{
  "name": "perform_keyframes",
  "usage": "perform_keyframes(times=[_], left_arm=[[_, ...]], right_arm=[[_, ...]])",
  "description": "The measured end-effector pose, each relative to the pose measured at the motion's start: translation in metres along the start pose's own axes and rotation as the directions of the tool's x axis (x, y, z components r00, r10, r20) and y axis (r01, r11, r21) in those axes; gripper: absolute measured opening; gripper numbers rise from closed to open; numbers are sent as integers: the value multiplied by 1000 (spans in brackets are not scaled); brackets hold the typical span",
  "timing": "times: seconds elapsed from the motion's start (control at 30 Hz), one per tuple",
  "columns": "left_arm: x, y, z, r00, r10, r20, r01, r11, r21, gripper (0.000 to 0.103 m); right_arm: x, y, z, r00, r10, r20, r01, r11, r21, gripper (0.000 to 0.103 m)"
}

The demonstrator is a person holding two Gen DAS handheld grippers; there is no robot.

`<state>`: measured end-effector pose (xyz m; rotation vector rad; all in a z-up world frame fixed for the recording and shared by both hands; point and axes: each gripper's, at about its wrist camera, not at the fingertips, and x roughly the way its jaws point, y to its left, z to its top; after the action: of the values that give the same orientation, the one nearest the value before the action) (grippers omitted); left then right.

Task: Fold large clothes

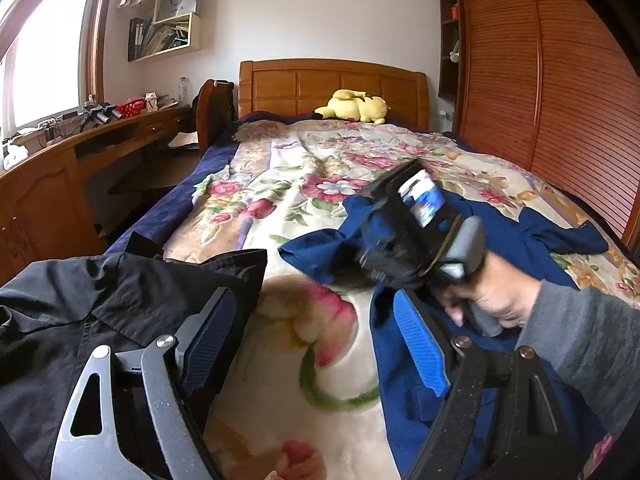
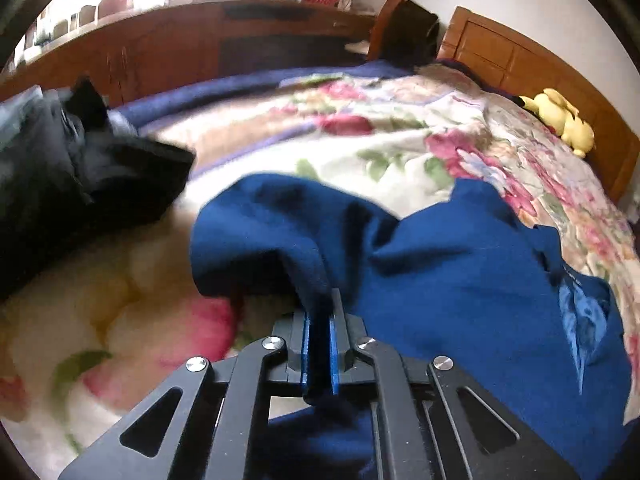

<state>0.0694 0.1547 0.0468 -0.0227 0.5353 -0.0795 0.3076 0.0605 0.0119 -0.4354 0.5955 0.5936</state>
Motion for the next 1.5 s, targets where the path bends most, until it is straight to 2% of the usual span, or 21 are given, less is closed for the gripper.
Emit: perform_keyframes(times=[0.17,0.23,0.33,0.47,0.57,0.67,0.73,0.8,0.87,1.07,1.13,1.2,1.23,1.3,1.4,1.5], left_arm=[[12,-12,2,998,-53,-16,53,998,-23,82],[17,-22,2,999,-44,-23,44,999,-2,82],[20,-35,2,998,-58,-30,58,998,19,82],[18,-48,0,997,-66,-34,68,997,48,82],[15,-54,0,997,-72,-34,74,995,68,82],[14,-55,-1,997,-73,-33,75,995,68,82],[14,-56,-1,997,-70,-32,72,995,71,82],[14,-56,-1,997,-69,-32,71,995,68,82],[13,-56,-2,997,-69,-29,70,995,67,82],[12,-55,-2,997,-69,-23,70,995,64,82],[12,-55,-2,997,-68,-24,69,995,66,82],[12,-55,-2,997,-68,-32,70,995,72,82],[13,-55,-3,997,-66,-36,69,995,75,82],[16,-54,-4,997,-63,-44,66,995,79,82],[21,-53,-8,996,-67,-61,72,995,73,82],[26,-52,-12,995,-68,-77,73,995,74,82]], right_arm=[[-77,-25,-3,984,-17,175,2,996,87,6],[-109,-39,-11,972,-59,229,30,992,125,6],[-149,-65,-29,955,-132,266,77,975,209,6],[-184,-105,-76,943,-285,170,205,903,378,6],[-191,-123,-128,933,-358,34,316,861,400,14],[-191,-132,-180,940,-333,-66,329,846,419,16],[-193,-134,-211,949,-295,-114,313,835,453,24],[-199,-137,-228,952,-283,-117,304,829,470,36],[-210,-132,-240,959,-265,-100,280,831,480,39],[-220,-115,-218,968,-250,-35,241,873,425,43],[-226,-97,-205,971,-240,4,219,892,395,51],[-214,-89,-191,976,-214,27,189,909,370,63],[-202,-86,-184,982,-184,28,163,921,355,64],[-181,-77,-173,985,-175,-10,169,933,319,65],[-146,-70,-168,976,-194,-101,213,946,243,65],[-119,-73,-173,940,-266,-213,304,938,167,64]])
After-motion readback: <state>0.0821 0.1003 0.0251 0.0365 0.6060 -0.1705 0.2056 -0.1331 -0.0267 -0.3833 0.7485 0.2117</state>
